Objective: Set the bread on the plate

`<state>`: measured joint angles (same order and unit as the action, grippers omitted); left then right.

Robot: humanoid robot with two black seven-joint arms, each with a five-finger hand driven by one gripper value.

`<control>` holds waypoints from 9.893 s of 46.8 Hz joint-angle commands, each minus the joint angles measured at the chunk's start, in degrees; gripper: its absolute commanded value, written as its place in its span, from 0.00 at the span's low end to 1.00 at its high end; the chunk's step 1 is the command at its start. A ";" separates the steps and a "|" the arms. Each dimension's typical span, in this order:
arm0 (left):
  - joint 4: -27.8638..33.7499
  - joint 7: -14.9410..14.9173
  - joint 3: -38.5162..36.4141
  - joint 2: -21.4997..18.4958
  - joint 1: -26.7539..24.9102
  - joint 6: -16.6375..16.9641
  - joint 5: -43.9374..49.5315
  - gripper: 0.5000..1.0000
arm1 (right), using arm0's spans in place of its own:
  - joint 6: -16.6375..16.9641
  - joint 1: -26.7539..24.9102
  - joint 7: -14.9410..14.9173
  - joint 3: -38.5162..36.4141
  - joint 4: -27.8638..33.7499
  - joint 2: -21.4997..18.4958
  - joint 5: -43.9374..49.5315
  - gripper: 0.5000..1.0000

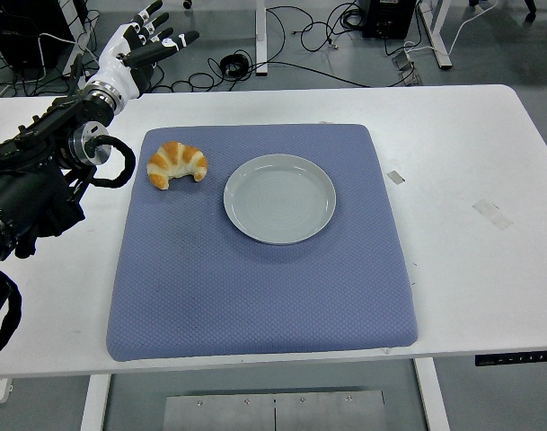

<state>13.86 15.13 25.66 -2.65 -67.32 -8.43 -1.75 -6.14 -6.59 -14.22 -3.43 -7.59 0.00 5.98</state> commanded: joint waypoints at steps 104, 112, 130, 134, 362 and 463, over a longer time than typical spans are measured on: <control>46.60 -1.07 -25.92 -27.31 -9.84 11.86 -4.31 0.96 | -0.01 0.09 -0.01 0.00 0.03 0.00 0.00 1.00; 50.47 -1.42 -29.00 -32.06 -10.28 12.48 -13.18 0.95 | -0.01 0.09 -0.01 0.00 0.03 0.00 0.00 1.00; 54.60 -3.00 -39.90 -39.10 -16.79 12.30 -32.26 0.95 | -0.01 0.09 -0.01 0.00 0.03 0.00 0.00 1.00; 53.99 -3.53 -42.44 -38.66 -16.88 13.18 -32.61 0.95 | -0.01 0.09 -0.01 0.00 0.03 0.00 0.00 1.00; 36.50 -4.94 -59.85 0.02 -16.26 24.69 -32.00 0.93 | -0.01 0.09 -0.01 0.00 -0.05 0.00 0.00 1.00; 9.96 -4.06 -3.61 -10.98 -3.34 0.00 -3.70 0.96 | -0.01 0.09 -0.01 0.00 -0.41 0.00 0.00 1.00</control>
<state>24.36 11.11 21.00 -14.53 -71.04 -8.38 -5.97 -6.12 -6.52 -14.23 -3.43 -8.01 0.00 5.98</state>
